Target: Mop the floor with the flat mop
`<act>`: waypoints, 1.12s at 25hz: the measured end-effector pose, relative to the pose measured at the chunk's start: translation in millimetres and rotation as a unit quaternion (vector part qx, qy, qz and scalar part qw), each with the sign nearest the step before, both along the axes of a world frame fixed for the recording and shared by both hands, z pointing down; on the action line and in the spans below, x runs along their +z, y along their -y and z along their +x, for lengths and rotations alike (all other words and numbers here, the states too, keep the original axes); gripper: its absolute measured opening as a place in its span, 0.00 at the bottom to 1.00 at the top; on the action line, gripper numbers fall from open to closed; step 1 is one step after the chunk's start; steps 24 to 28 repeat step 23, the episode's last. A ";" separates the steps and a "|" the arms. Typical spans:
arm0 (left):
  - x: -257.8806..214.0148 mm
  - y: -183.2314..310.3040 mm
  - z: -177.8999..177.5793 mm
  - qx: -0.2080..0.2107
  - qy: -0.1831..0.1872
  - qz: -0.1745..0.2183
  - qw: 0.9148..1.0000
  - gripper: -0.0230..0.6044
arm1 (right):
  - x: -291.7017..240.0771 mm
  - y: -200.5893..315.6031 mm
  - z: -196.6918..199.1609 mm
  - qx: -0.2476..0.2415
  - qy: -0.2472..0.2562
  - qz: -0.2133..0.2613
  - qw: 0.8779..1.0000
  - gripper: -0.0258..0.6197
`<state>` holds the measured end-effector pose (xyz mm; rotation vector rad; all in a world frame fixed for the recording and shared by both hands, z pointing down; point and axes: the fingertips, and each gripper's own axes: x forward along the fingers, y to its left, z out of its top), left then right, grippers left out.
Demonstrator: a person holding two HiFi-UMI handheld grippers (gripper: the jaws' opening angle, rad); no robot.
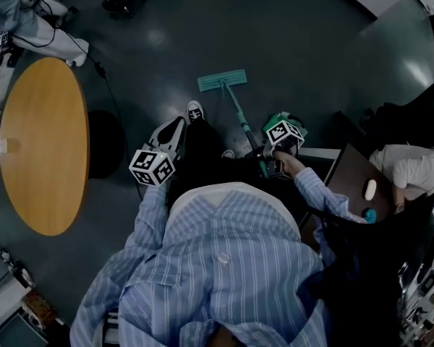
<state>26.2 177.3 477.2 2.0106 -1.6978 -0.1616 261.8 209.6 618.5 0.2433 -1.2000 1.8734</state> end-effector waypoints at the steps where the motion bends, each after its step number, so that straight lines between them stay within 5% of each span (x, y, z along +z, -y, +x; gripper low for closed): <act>1: -0.4 0.9 -0.2 -0.002 -0.001 0.000 1.000 0.05 | -0.4 -0.1 -0.3 0.002 0.001 -0.001 1.000 0.10; 28: -5.2 -2.0 17.8 0.010 0.013 0.007 1.000 0.05 | 2.1 -11.5 3.9 0.011 0.003 -0.002 1.000 0.10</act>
